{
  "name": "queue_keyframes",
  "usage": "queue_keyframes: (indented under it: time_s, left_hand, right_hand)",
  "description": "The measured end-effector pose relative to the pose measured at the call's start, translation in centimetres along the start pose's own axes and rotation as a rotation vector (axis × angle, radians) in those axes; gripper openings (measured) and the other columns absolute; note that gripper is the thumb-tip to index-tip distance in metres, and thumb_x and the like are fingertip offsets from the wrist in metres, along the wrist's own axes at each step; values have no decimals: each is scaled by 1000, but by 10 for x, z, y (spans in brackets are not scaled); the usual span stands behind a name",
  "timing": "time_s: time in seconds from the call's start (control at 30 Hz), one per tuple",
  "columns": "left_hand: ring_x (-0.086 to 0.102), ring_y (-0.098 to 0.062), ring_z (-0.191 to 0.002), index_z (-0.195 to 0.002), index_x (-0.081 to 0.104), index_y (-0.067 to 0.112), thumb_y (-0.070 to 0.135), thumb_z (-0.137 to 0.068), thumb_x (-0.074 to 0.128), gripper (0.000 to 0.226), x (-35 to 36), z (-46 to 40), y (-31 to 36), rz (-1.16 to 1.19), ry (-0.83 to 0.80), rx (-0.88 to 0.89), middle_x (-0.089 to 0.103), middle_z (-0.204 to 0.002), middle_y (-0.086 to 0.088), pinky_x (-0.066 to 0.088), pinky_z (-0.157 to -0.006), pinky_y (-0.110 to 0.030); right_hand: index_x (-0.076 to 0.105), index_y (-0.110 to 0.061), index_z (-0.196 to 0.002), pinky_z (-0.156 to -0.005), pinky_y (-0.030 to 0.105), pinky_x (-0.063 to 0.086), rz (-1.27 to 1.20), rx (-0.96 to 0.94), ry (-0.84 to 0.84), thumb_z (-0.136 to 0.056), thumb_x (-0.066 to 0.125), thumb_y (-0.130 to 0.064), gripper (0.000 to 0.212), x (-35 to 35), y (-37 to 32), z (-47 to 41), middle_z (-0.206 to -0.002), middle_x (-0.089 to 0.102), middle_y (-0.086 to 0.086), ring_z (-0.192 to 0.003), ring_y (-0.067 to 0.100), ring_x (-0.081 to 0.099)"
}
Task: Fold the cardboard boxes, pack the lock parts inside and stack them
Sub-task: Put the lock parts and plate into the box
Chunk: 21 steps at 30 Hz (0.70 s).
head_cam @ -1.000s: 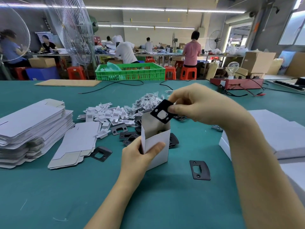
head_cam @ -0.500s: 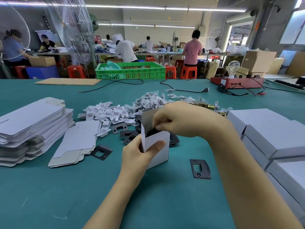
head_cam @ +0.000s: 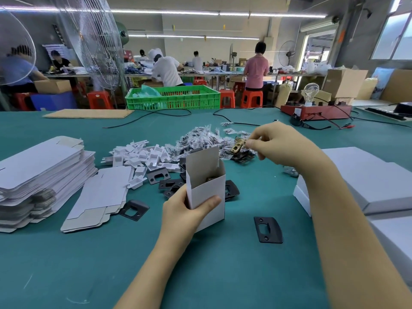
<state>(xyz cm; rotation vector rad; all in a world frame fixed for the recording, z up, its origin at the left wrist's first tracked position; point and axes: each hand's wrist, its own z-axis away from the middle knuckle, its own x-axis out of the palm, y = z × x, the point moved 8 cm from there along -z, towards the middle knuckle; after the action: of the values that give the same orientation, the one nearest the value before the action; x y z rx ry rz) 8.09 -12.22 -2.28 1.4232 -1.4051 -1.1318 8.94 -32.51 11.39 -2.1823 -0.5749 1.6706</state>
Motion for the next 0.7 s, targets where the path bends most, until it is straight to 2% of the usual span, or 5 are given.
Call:
queue_keyframes:
  time_s: [0.2,0.33,0.47,0.6,0.7]
  left_hand:
    - [66,5,-76,-86,69,34,26,-72,85,22,-8,-1,1,-22,85,17,72,-83,24,52,-62,-13]
    - [64,6,-76,-86,68,34,28,-73,84,21,-15,-3,-2,-10,151,4,70,-81,28,46,-57,-7]
    - [65,6,-78,-88,68,35,29,-73,83,22,-15,-6,-8,12,150,-25,70,-84,28,50,-65,-18]
    - [66,4,-77,-85,68,35,29,-73,84,21,-14,-7,-8,32,140,-15,71,-83,26,51,-63,-15]
    - [67,3,-77,-83,69,35,28,-73,84,20,-14,-7,-9,48,142,-15,71,-82,24,51,-65,-16]
  right_hand:
    - [68,-5,-86,-48,23,43,-82,194,28,-95,56,-22,23,23,45,-9,-66,66,9,-52,17,54]
    - [63,-15,-79,-74,41,56,-87,231,137,-91,59,-19,13,38,57,-18,-83,70,12,-79,27,66]
    - [67,-16,-94,-84,38,52,-139,245,212,-91,52,-13,15,70,61,-42,-98,70,7,-93,26,63]
    - [59,0,-110,-88,39,46,104,137,18,-93,41,-4,25,118,58,-74,-120,57,14,-108,33,53]
    - [55,3,-115,-103,46,37,366,59,-142,-91,40,-1,29,141,64,-87,-148,34,13,-136,33,31]
